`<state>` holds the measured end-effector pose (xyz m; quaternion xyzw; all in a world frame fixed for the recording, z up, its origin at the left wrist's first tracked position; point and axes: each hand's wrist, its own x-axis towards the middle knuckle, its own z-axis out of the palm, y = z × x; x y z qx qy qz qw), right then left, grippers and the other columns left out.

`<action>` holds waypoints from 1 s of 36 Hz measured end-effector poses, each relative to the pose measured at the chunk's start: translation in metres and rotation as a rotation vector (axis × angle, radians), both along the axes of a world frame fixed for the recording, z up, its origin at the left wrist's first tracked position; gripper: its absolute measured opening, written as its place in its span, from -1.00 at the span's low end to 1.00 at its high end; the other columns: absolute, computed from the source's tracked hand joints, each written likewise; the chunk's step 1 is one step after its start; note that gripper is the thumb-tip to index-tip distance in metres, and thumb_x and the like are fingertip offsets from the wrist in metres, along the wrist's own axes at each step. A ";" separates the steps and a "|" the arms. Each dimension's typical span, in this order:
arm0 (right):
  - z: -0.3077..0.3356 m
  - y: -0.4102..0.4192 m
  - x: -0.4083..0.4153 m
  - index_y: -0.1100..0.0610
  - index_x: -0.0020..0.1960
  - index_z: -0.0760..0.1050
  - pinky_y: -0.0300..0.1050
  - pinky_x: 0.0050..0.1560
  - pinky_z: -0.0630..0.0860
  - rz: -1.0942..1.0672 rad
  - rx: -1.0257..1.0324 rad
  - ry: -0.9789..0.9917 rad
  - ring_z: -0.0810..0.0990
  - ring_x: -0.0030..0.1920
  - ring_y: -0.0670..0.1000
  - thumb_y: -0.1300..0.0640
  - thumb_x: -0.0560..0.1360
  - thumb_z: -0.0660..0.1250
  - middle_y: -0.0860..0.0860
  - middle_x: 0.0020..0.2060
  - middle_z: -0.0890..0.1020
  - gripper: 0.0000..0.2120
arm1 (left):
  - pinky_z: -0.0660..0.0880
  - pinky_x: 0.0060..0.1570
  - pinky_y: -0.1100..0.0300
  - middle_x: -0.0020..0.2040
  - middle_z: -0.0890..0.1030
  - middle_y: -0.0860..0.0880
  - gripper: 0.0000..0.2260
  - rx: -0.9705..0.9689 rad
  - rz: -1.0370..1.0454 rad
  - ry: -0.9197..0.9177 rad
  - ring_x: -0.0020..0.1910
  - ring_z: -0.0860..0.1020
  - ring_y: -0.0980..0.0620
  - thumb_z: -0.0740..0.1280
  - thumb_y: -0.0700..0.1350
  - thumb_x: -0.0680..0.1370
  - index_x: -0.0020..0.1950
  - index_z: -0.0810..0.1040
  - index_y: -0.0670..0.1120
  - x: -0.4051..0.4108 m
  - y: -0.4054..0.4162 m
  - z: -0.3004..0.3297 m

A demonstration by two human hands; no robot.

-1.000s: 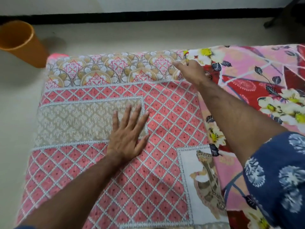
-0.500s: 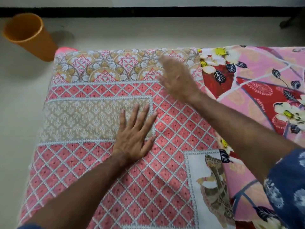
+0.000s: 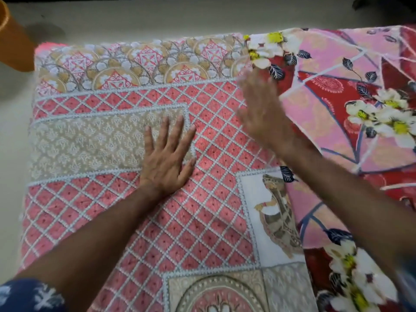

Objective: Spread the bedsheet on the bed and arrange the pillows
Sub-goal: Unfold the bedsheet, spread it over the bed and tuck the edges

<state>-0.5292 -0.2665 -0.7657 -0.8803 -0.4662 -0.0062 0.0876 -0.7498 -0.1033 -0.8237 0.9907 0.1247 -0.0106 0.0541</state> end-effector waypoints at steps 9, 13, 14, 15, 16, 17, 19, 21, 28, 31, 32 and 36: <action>-0.028 -0.114 -0.146 0.02 0.64 -0.01 0.27 0.58 -0.07 0.283 -0.228 0.116 -0.05 0.63 0.05 -0.31 0.64 -0.01 0.04 0.64 0.03 -0.30 | -0.13 0.50 -0.38 0.67 -0.10 -0.08 -0.38 -0.018 -0.002 -0.007 0.63 -0.14 -0.19 -0.10 0.24 0.64 0.66 -0.09 0.05 -0.001 -0.003 0.001; -0.028 -0.155 -0.095 0.03 0.65 -0.04 0.32 0.55 -0.03 -0.120 -0.220 0.054 -0.02 0.63 0.07 -0.31 0.63 -0.07 0.03 0.64 0.01 -0.30 | -0.15 0.50 -0.39 0.67 -0.11 -0.07 -0.38 -0.042 0.003 0.042 0.63 -0.15 -0.18 -0.10 0.27 0.64 0.66 -0.10 0.08 -0.001 -0.003 0.006; -0.027 -0.167 -0.088 0.02 0.65 -0.07 0.32 0.56 -0.03 -0.211 -0.234 0.041 -0.03 0.63 0.08 -0.31 0.64 -0.08 0.03 0.65 -0.01 -0.30 | -0.15 0.50 -0.39 0.67 -0.11 -0.06 -0.38 -0.043 0.007 0.059 0.63 -0.14 -0.18 -0.10 0.27 0.64 0.66 -0.10 0.08 0.000 -0.003 0.008; -0.027 -0.177 -0.083 0.02 0.65 -0.09 0.32 0.56 -0.04 -0.283 -0.242 0.041 -0.03 0.63 0.08 -0.31 0.65 -0.09 0.03 0.65 -0.02 -0.31 | -0.15 0.50 -0.40 0.67 -0.11 -0.06 -0.38 -0.046 0.011 0.077 0.63 -0.14 -0.18 -0.10 0.28 0.64 0.66 -0.11 0.09 0.000 -0.003 0.010; -0.026 -0.183 -0.081 0.03 0.65 -0.09 0.32 0.56 -0.04 -0.334 -0.240 0.053 -0.04 0.63 0.07 -0.30 0.65 -0.10 0.03 0.65 -0.02 -0.31 | -0.15 0.50 -0.40 0.67 -0.11 -0.06 -0.38 -0.053 0.019 0.095 0.63 -0.14 -0.18 -0.11 0.29 0.64 0.65 -0.11 0.09 0.001 -0.004 0.012; -0.024 -0.187 -0.082 0.04 0.65 -0.08 0.33 0.56 -0.04 -0.370 -0.225 0.086 -0.05 0.63 0.07 -0.29 0.65 -0.12 0.04 0.65 -0.02 -0.32 | -0.15 0.49 -0.40 0.67 -0.10 -0.07 -0.37 -0.062 0.031 0.108 0.63 -0.14 -0.18 -0.10 0.29 0.64 0.65 -0.11 0.09 0.001 -0.006 0.015; -0.016 -0.185 -0.096 0.10 0.65 -0.03 0.32 0.57 -0.06 -0.420 -0.105 0.208 -0.04 0.63 0.07 -0.24 0.63 -0.14 0.07 0.64 0.00 -0.31 | -0.13 0.50 -0.39 0.66 -0.07 -0.12 -0.35 -0.104 0.063 0.117 0.63 -0.12 -0.20 -0.07 0.31 0.63 0.65 -0.09 0.07 -0.003 -0.017 0.023; 0.000 -0.185 -0.125 0.14 0.64 0.02 0.29 0.58 -0.06 -0.414 0.052 0.271 -0.02 0.63 0.07 -0.15 0.65 -0.09 0.09 0.64 0.04 -0.36 | -0.12 0.51 -0.37 0.66 -0.06 -0.16 -0.32 -0.157 0.045 0.115 0.63 -0.11 -0.21 -0.05 0.34 0.61 0.65 -0.08 0.07 -0.013 -0.039 0.032; 0.001 -0.230 -0.304 0.20 0.63 0.07 0.34 0.53 0.11 -0.105 -0.079 0.200 -0.02 0.63 0.17 -0.02 0.69 0.05 0.16 0.62 0.06 -0.43 | -0.14 0.49 -0.40 0.65 -0.15 -0.18 -0.32 -0.083 -0.239 0.153 0.63 -0.18 -0.17 -0.06 0.33 0.62 0.66 -0.11 0.05 -0.071 -0.152 0.032; -0.016 -0.274 -0.342 0.15 0.63 0.09 0.33 0.51 0.15 -0.183 -0.197 0.218 0.01 0.63 0.12 -0.13 0.69 0.03 0.10 0.63 0.09 -0.40 | -0.12 0.47 -0.43 0.66 -0.11 -0.16 -0.34 -0.058 -0.299 0.134 0.63 -0.14 -0.18 -0.08 0.30 0.63 0.66 -0.08 0.05 -0.063 -0.179 0.026; -0.015 -0.288 -0.345 0.14 0.64 0.03 0.33 0.53 0.08 -0.274 -0.222 0.230 -0.02 0.63 0.10 -0.16 0.69 0.01 0.08 0.64 0.04 -0.37 | -0.11 0.46 -0.45 0.66 -0.10 -0.16 -0.34 -0.050 -0.320 0.132 0.63 -0.13 -0.19 -0.07 0.30 0.63 0.66 -0.08 0.04 -0.058 -0.185 0.026; -0.008 -0.336 -0.342 0.11 0.65 -0.05 0.33 0.56 -0.04 -0.652 -0.296 0.222 -0.08 0.64 0.08 -0.24 0.67 -0.09 0.05 0.64 -0.02 -0.33 | -0.09 0.46 -0.45 0.66 -0.09 -0.17 -0.35 -0.058 -0.418 0.141 0.62 -0.13 -0.24 -0.06 0.30 0.64 0.66 -0.09 0.06 -0.048 -0.212 0.028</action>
